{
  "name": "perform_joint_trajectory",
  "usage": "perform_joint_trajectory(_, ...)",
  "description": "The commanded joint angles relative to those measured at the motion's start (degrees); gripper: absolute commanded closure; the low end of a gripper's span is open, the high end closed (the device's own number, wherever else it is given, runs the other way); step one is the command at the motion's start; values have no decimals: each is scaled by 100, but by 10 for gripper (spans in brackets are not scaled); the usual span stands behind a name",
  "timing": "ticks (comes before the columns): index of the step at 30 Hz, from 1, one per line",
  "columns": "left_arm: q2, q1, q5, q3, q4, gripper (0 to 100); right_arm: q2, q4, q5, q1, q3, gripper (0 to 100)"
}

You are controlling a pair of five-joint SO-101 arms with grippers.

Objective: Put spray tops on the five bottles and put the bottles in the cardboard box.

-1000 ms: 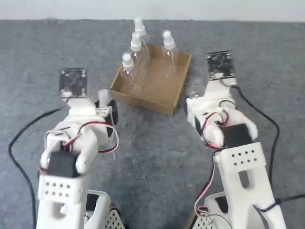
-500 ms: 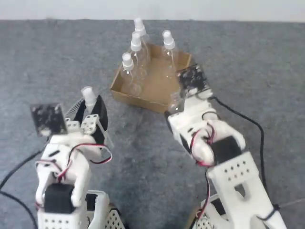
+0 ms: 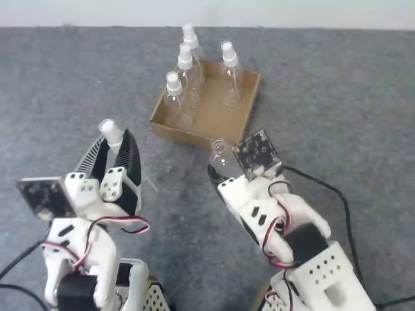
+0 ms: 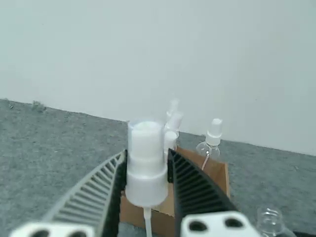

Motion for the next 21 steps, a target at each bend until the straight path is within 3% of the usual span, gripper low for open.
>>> perform_joint_trajectory(1,-255,-18,88,-92,-246,989,-400,-576,264,-207,255,961)
perform_joint_trajectory(8,-651,-18,334,-92,-756,990,-998,-1367,1064,-637,1204,961)
perform_joint_trajectory(21,-642,35,747,-101,-1486,990,-1771,-1982,1204,-989,2048,961)
